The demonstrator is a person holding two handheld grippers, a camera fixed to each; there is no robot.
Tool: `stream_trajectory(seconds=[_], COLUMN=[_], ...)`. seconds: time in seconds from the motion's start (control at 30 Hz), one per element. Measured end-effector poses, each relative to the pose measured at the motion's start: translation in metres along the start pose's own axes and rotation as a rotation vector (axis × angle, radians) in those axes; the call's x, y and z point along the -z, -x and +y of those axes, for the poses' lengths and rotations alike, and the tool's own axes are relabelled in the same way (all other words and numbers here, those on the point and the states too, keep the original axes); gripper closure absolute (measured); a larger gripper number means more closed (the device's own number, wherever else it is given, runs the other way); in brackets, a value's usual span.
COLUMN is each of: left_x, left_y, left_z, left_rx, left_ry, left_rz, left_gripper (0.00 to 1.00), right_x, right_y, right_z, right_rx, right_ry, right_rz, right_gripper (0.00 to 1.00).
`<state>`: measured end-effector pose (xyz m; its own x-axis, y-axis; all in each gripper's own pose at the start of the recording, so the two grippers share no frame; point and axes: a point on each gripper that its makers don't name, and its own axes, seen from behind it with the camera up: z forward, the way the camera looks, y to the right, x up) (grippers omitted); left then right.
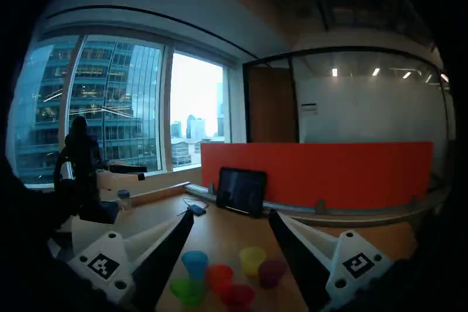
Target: Pour water
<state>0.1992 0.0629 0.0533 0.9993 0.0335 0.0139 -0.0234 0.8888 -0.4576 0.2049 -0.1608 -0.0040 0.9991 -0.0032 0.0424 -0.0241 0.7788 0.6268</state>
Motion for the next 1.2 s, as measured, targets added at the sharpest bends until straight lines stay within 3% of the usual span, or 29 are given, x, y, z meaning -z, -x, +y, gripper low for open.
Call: stream_trajectory(seconds=[0.37,0.67,1.2], left_x=[-0.008,-0.018,-0.034], left_y=[0.017,0.046,0.105], left_z=[0.015,0.026,0.043], left_rx=[-0.047,-0.066,-0.079], left_ry=[0.073,0.130,0.227], left_rz=[-0.045,-0.104,-0.216], left_gripper=[0.04,0.04,0.04], right_x=[-0.001,0.003,0.002], right_y=[0.015,0.053,0.114], right_z=[-0.040,-0.055,-0.070], right_rx=[0.067,0.138,0.157], right_ry=[-0.152,-0.239,-0.352], right_rz=[-0.067,-0.171,-0.319], right_gripper=[0.00,0.00,0.00])
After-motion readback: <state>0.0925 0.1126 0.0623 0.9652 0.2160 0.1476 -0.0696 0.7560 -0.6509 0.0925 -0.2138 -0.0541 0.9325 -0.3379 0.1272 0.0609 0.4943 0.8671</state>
